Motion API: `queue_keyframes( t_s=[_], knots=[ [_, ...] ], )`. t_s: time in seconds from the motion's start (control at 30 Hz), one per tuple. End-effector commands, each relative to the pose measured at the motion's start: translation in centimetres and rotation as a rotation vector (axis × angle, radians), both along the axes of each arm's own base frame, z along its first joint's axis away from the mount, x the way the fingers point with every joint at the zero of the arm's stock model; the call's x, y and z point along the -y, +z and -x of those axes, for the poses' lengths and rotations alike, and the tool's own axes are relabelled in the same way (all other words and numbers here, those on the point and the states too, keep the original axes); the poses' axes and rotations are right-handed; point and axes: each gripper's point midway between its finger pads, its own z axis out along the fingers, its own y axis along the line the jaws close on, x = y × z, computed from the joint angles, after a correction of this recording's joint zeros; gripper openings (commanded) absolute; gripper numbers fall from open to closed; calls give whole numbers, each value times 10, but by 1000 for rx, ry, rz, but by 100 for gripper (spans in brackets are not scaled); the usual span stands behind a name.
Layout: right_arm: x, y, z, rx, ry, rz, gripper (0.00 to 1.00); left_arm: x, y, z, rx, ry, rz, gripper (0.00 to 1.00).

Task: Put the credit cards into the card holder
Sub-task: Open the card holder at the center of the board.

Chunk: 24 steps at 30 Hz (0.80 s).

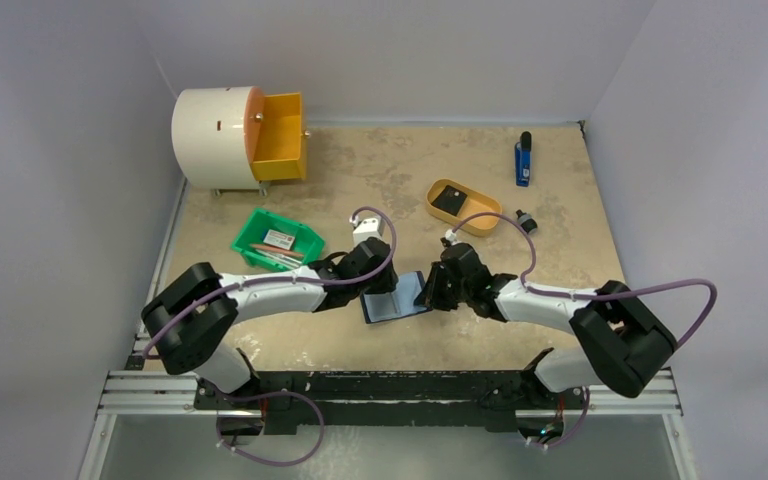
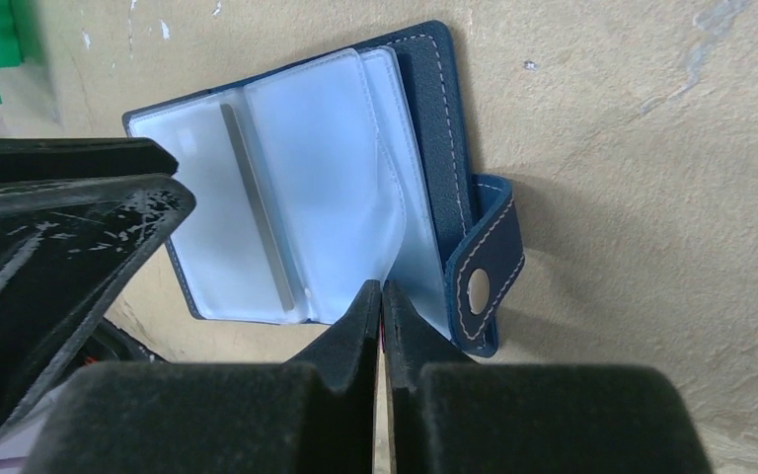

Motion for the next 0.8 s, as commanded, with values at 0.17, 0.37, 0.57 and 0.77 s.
queue_keyframes(
  t_s=[0.17,0.37,0.57,0.77],
  knots=[
    [26,2,-4,38,-42,121,22,28,2,-4,14,-70,77,29],
    [32,33,1,109,-10,102,32,29,-6,-6,11,-80,48,27],
    [2,90,-2,254,156,-36,28,31,-4,-10,22,-78,42,27],
    [-19,89,-14,251,201,-70,21,33,-6,-12,22,-73,36,26]
  ],
)
